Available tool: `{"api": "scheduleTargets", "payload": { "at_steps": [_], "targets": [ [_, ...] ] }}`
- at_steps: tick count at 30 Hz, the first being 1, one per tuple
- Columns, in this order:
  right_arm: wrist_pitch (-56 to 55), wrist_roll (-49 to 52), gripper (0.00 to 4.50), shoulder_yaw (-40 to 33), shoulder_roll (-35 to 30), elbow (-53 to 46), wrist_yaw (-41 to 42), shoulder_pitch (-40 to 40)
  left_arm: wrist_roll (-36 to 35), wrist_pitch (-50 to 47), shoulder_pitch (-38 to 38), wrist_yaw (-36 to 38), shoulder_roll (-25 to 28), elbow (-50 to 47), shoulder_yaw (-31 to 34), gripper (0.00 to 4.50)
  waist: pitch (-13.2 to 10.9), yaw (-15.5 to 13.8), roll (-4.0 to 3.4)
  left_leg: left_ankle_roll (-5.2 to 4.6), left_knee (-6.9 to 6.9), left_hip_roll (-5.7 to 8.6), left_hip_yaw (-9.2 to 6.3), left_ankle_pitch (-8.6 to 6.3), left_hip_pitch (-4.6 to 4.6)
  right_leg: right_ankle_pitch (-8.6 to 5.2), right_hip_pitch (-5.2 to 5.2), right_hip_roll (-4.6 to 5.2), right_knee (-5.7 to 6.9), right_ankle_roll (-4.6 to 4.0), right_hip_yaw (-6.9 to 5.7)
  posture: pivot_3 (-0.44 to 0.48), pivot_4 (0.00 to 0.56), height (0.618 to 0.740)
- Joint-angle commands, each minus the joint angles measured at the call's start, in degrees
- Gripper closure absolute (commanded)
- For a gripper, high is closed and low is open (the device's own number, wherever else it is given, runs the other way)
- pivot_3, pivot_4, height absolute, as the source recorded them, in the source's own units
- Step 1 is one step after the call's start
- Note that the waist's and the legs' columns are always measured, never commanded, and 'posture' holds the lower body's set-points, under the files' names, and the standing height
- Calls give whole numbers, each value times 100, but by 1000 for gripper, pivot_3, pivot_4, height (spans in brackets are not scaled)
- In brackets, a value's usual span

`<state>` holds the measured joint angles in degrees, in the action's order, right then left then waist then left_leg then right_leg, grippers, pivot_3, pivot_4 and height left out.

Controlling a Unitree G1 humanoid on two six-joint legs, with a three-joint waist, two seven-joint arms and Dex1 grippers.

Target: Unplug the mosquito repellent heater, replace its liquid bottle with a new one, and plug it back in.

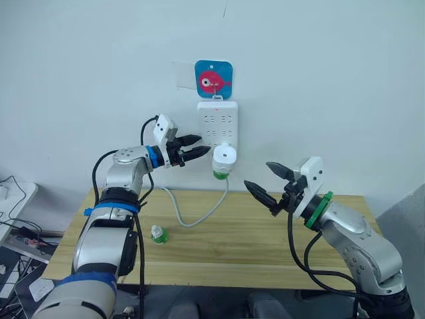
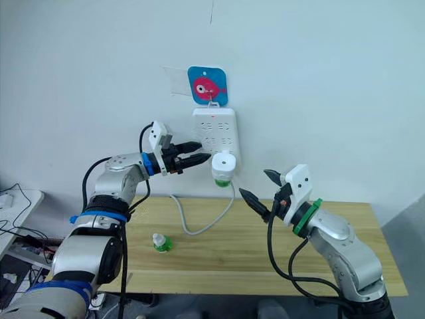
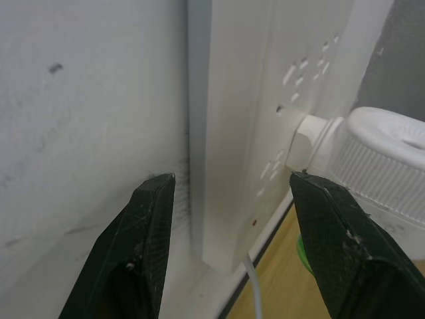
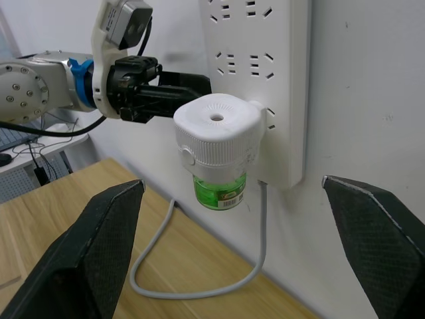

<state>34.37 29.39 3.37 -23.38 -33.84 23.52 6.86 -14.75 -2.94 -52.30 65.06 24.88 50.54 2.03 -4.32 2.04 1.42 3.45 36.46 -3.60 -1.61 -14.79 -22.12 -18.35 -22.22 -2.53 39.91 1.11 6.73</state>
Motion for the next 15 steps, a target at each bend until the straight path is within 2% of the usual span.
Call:
{"api": "scheduleTargets", "payload": {
  "at_steps": [1, 8, 15],
  "targets": [
    [43, 44, 0, -166, -11, -298, -92, -27, 94, 283, -358, 149, -43, 365, 39, 1683, -10, 21, 1, 0, 5, 0, 0, 0, 0, 0, 2, 0, 2, 0, -1, -41, 93, 740],
    [209, 61, 0, -194, -50, -327, -143, -89, 295, 277, -852, 688, -331, 1092, -66, 1683, -106, 60, 12, -1, 53, 1, -5, 0, -12, 4, 13, -1, 7, 31, -3, -47, 109, 740],
    [341, 128, 0, -288, -52, -334, -147, -122, 369, 289, -1122, 1070, -479, 1380, -2, 1683, -163, 108, 7, 0, 52, 3, -17, 0, -43, 11, -2, -1, 2, 21, -8, -51, 126, 740]
  ]
}}
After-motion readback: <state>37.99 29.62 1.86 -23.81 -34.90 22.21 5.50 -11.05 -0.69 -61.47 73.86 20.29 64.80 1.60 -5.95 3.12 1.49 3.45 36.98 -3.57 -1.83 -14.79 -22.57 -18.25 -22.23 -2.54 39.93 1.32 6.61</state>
